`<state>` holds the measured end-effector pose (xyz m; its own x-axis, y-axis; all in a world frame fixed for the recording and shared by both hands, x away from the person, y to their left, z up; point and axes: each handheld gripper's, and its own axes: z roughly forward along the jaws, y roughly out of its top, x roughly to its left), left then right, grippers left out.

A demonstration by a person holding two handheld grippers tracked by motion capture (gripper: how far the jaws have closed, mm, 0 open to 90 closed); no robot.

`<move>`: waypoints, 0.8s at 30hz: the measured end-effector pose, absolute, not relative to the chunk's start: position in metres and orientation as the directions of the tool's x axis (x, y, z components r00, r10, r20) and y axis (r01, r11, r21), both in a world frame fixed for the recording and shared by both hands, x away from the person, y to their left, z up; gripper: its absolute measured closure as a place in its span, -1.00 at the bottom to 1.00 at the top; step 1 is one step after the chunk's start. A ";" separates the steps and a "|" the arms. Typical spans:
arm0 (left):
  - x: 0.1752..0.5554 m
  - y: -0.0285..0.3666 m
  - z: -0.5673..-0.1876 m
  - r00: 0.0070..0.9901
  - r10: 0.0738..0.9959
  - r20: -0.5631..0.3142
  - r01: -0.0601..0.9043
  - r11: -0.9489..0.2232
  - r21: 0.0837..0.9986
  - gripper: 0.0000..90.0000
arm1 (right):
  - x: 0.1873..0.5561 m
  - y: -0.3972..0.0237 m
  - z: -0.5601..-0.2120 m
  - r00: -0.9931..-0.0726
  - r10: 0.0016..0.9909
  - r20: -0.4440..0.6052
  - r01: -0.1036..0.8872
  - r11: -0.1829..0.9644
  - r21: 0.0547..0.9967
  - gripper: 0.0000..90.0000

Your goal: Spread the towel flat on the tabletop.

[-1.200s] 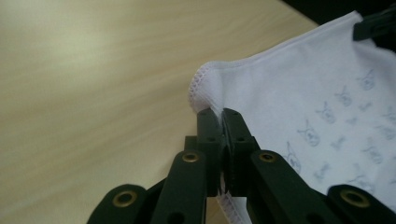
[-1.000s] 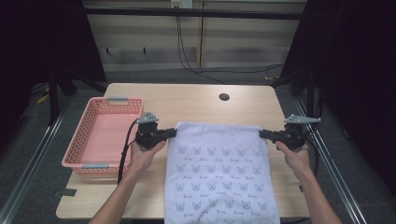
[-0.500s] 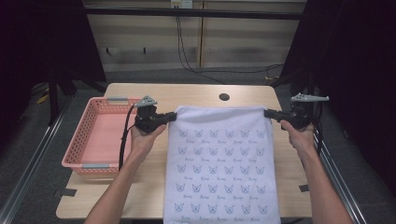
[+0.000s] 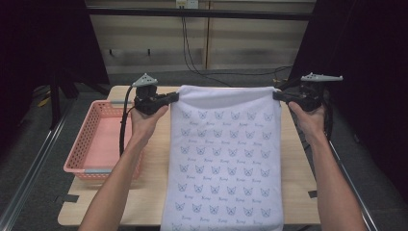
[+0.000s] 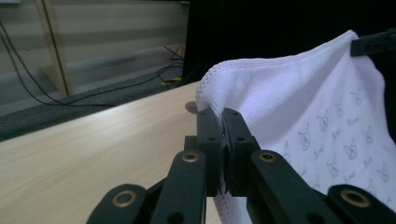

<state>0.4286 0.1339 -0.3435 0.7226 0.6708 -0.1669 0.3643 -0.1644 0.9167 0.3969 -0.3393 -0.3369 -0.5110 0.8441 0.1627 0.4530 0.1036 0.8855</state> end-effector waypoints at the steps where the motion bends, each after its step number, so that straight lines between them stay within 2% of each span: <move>1: 0.428 0.133 -0.340 0.726 0.669 -0.161 0.356 -0.164 0.920 0.94 | 0.398 -0.339 -0.331 -0.516 0.841 0.162 0.438 0.097 0.894 0.95; 4: 0.423 0.136 -0.339 0.736 0.652 -0.182 0.349 -0.136 0.927 0.94 | 0.397 -0.336 -0.328 -0.521 0.838 0.162 0.429 0.093 0.899 0.95; 6: 0.420 0.137 -0.345 0.746 0.642 -0.179 0.356 -0.157 0.921 0.94 | 0.394 -0.335 -0.335 -0.533 0.829 0.169 0.432 0.095 0.897 0.95; 14: 0.386 0.146 -0.364 0.774 0.602 -0.195 0.371 -0.182 0.911 0.93 | 0.358 -0.336 -0.361 -0.588 0.785 0.195 0.459 0.125 0.880 0.95; 20: 0.343 0.160 -0.368 0.813 0.544 -0.207 0.356 -0.183 0.916 0.93 | 0.305 -0.340 -0.362 -0.630 0.754 0.188 0.450 0.157 0.879 0.95; 24: 0.310 0.166 -0.389 0.814 0.531 -0.234 0.396 -0.214 0.893 0.93 | 0.266 -0.338 -0.372 -0.658 0.726 0.202 0.464 0.179 0.868 0.95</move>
<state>0.3097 0.1663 -0.3886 0.8143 0.5313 -0.2337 0.3958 -0.2138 0.8931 0.2657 -0.3377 -0.3716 -0.6576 0.7257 0.2022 0.4640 0.1788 0.8676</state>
